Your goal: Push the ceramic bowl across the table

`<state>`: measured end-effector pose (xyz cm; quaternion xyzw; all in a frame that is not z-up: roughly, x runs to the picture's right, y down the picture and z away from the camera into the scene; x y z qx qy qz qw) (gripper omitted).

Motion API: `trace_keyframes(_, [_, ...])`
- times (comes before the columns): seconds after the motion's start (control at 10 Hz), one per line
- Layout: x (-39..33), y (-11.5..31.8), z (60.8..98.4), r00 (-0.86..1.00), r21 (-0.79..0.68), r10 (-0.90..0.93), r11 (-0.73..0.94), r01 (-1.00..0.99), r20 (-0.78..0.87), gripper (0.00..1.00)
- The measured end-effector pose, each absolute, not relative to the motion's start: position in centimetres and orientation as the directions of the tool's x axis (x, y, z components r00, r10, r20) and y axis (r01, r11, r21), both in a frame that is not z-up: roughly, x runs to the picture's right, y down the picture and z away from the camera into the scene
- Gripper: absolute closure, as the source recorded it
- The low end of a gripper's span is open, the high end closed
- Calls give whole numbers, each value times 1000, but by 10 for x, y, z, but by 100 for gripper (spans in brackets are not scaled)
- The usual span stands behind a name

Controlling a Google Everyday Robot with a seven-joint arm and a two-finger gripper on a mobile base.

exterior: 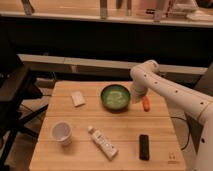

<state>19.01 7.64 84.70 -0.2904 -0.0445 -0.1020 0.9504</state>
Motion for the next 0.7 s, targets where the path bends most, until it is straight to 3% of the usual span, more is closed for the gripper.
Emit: trace_keyframes(0.7, [172, 82, 871, 965, -560, -191, 787, 259, 178, 100])
